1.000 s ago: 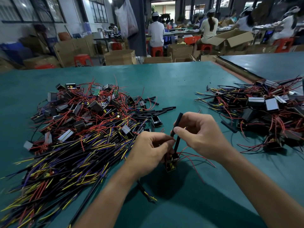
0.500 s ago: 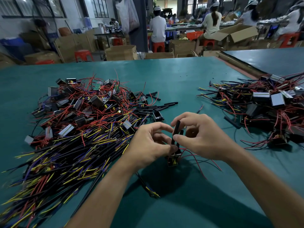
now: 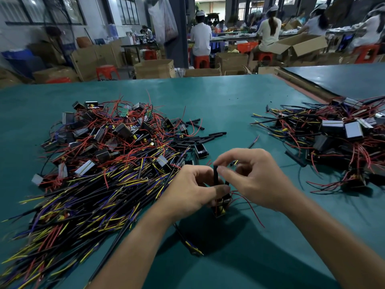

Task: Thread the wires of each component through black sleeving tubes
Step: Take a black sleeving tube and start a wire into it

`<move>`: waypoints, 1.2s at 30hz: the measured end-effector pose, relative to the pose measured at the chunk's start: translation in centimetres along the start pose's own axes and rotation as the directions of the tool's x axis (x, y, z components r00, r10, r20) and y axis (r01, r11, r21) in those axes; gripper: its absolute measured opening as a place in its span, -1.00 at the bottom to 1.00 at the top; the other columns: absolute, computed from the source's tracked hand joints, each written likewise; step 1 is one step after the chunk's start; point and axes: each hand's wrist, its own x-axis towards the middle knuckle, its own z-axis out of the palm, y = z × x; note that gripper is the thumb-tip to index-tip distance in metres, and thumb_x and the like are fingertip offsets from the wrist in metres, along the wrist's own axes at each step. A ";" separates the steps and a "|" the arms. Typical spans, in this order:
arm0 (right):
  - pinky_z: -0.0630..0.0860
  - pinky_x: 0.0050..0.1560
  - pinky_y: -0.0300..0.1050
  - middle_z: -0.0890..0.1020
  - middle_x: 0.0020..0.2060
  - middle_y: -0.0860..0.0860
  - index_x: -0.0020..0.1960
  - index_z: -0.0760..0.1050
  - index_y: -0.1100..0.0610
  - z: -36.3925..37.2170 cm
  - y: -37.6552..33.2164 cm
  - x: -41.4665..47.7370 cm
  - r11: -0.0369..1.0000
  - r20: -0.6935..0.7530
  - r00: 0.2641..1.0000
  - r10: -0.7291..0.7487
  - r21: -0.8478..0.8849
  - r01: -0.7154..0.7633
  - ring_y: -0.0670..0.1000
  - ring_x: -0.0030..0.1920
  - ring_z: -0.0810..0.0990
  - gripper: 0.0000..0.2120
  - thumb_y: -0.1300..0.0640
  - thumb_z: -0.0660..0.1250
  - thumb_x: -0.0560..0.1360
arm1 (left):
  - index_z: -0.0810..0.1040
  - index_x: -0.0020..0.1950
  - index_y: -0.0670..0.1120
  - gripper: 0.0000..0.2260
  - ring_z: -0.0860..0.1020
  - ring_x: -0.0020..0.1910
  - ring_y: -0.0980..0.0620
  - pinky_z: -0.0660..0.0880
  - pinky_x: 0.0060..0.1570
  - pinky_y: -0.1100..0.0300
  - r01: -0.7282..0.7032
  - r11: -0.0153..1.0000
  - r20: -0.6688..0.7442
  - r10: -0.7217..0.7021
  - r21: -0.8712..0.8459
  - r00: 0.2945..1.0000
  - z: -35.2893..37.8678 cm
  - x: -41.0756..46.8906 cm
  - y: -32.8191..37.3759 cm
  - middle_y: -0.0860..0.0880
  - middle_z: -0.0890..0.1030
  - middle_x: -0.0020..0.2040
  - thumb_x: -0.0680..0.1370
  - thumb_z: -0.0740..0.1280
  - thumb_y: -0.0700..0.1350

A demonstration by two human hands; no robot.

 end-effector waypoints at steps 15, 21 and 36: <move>0.17 -0.54 -0.29 0.37 -0.62 -0.12 -0.26 0.62 0.13 -1.3 -0.2 0.2 0.985 0.123 0.982 0.144 0.080 -0.154 -0.14 -0.57 0.22 -0.88 0.23 0.44 0.46 | 0.63 -0.31 -0.15 -0.86 0.33 -0.49 0.07 0.20 -0.45 0.28 0.015 0.997 0.016 -0.016 0.075 1.000 0.0 -0.2 0.1 -0.03 0.52 -0.46 0.31 0.56 -0.17; 0.23 -0.45 -0.13 0.49 -0.51 -0.08 -0.26 0.65 0.15 -2.2 0.1 0.5 0.970 0.224 0.964 0.141 0.161 -0.179 -0.03 -0.45 0.31 -0.87 0.23 0.45 0.47 | 0.66 -0.37 -0.03 -0.83 0.25 -0.58 0.20 0.13 -0.53 0.36 0.040 0.993 0.040 -0.044 0.107 0.998 0.1 -0.1 0.2 0.11 0.47 -0.57 0.34 0.58 -0.23; 0.27 -0.45 -0.12 0.46 -0.52 -0.10 -0.25 0.60 0.10 -1.8 1.0 0.6 0.990 0.061 0.993 0.105 0.090 -0.110 -0.05 -0.48 0.34 -0.85 0.19 0.42 0.50 | 0.59 -0.10 -0.13 -0.84 0.40 -0.50 0.06 0.37 -0.46 0.28 -0.025 1.000 -0.128 0.027 0.015 0.991 -0.3 0.0 0.3 0.01 0.51 -0.38 0.37 0.48 -0.28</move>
